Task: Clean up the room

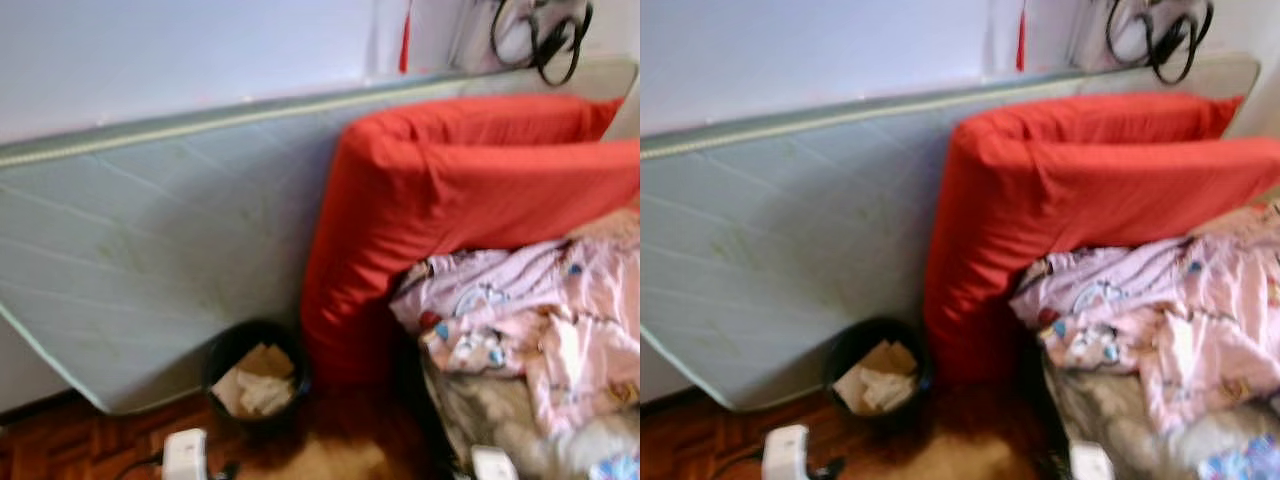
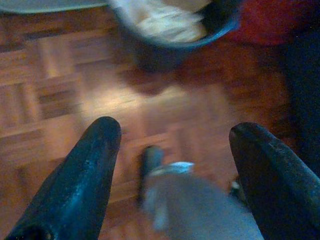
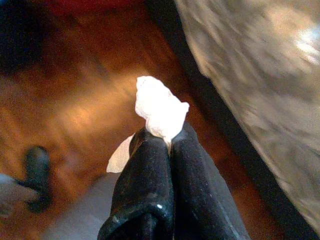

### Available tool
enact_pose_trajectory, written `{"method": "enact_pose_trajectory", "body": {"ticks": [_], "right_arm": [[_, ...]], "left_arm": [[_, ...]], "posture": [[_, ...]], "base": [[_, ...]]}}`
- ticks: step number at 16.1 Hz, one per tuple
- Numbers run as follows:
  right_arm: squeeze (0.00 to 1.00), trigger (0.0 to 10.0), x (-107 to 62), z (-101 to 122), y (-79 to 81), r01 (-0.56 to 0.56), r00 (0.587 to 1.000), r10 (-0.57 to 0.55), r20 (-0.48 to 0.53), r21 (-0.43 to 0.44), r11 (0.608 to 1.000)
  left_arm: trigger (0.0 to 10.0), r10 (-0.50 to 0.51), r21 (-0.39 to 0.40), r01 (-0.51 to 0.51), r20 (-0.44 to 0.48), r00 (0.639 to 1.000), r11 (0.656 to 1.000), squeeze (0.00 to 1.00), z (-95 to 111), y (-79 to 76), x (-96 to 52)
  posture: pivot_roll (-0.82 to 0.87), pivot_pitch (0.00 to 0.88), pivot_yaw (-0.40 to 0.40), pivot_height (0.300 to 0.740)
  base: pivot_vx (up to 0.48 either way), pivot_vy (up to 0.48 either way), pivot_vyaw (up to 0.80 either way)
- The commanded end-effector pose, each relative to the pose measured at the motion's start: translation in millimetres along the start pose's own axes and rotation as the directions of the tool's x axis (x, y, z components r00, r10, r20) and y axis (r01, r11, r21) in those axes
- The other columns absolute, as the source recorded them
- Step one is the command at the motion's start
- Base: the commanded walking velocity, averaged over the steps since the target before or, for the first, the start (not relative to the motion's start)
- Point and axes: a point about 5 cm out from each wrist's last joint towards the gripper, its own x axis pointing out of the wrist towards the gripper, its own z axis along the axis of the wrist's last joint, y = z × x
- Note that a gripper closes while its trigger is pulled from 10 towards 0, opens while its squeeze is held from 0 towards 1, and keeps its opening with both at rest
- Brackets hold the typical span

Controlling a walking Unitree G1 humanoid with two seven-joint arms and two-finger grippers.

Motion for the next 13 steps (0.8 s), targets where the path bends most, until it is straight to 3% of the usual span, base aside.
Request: {"method": "enact_pose_trajectory", "body": {"ticks": [1, 7, 13], "right_arm": [[0.0, 10.0, -1.4, -4.8, -4.7, 0.027, 0.999, -0.027, -0.018, 0.003, 1.0], [0.0, 10.0, -0.3, -5.4, 5.7, 0.02, 1.0, -0.02, -0.018, 0.0, 1.0], [0.0, 10.0, -5.6, -10.2, -19.4, 0.039, 0.999, -0.039, -0.01, 0.0, 0.999]], "left_arm": [[10.0, -0.025, 0.01, 0.025, -0.002, 1.0, 1.0, 0.0, 1.3, -8.6, 1.9], [10.0, -0.018, 0.017, 0.018, -0.01, 1.0, 1.0, 0.0, 0.2, -6.0, 1.3], [10.0, -0.018, 0.004, 0.018, 0.005, 1.0, 1.0, 0.0, 2.6, -7.2, 1.9]], "posture": [[0.04, 0.0, -0.018, 0.74], [0.03, 0.0, -0.016, 0.74], [0.03, 0.0, -0.018, 0.74]], "base": [[0.0, 0.401, 0.0], [0.0, 0.382, 0.0], [0.0, 0.283, 0.0]]}}
